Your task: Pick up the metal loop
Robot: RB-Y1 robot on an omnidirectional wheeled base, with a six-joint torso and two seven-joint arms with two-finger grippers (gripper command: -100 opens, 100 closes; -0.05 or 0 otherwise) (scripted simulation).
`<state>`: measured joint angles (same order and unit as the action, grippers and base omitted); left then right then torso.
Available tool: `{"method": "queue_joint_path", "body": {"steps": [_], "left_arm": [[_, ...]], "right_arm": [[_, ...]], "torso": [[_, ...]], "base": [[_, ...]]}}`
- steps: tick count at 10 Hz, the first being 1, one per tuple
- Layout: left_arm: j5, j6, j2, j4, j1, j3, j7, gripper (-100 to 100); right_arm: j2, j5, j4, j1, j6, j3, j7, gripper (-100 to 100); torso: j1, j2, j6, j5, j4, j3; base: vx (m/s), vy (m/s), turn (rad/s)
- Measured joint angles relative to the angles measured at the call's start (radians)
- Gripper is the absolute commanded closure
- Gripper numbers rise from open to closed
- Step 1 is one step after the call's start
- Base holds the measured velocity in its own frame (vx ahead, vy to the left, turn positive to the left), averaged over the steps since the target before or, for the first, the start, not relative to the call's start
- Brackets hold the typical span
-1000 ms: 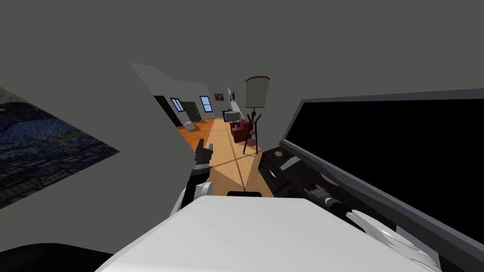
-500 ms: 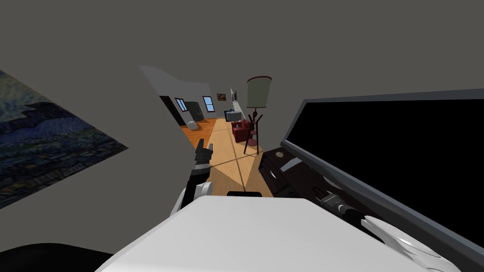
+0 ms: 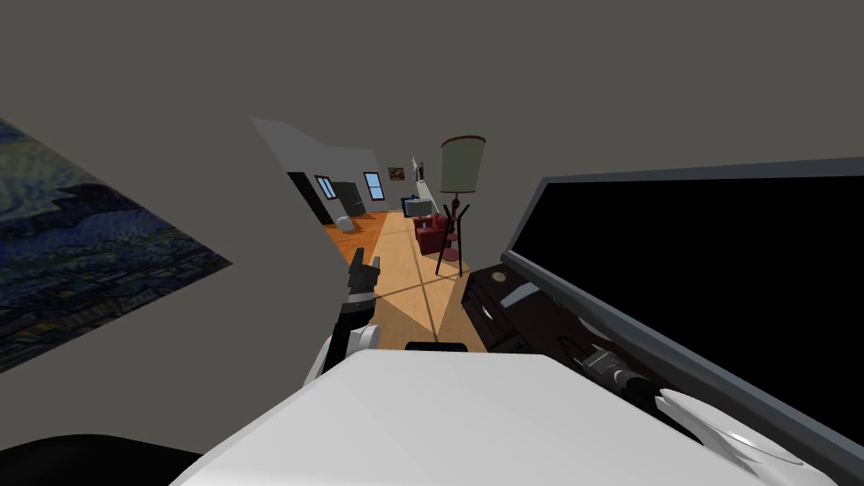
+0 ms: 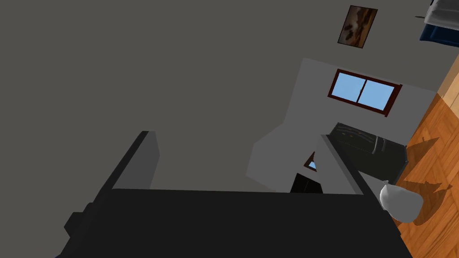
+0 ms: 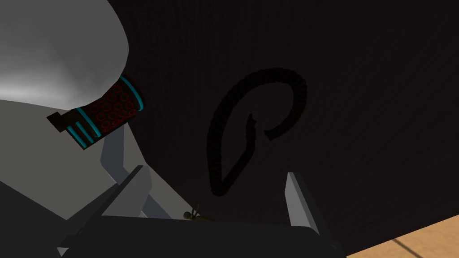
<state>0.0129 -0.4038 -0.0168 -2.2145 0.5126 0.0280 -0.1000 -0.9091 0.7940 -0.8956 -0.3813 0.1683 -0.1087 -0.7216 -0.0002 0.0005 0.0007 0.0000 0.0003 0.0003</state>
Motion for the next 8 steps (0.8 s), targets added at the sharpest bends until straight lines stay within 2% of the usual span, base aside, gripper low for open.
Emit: {"method": "queue_joint_path", "body": {"steps": [3,4,5,8], "left_arm": [[0.000,0.000,0.000,0.000,0.000,0.000,0.000,0],[0.000,0.000,0.000,0.000,0.000,0.000,0.000,0],[0.000,0.000,0.000,0.000,0.000,0.000,0.000,0],[0.000,0.000,0.000,0.000,0.000,0.000,0.000,0]], "right_arm": [[0.029,-0.009,0.046,0.027,-0.030,-0.006,0.008,-100],[0.039,-0.014,0.063,0.037,-0.045,-0.012,0.014,-100],[0.040,-0.015,0.065,0.038,-0.049,-0.012,0.016,100],[0.040,-0.015,0.065,0.038,-0.049,-0.012,0.016,100]], "torso": [[-0.004,0.006,-0.001,-0.001,0.001,0.003],[-0.003,0.007,-0.001,-0.001,0.001,0.004],[-0.002,0.004,0.001,0.000,0.001,0.002],[-0.001,0.000,0.000,0.000,0.000,0.000]], "base": [[-0.104,-0.057,0.274],[-0.051,-0.026,0.061],[-0.009,-0.005,-0.012],[0.000,0.000,0.000]]}}
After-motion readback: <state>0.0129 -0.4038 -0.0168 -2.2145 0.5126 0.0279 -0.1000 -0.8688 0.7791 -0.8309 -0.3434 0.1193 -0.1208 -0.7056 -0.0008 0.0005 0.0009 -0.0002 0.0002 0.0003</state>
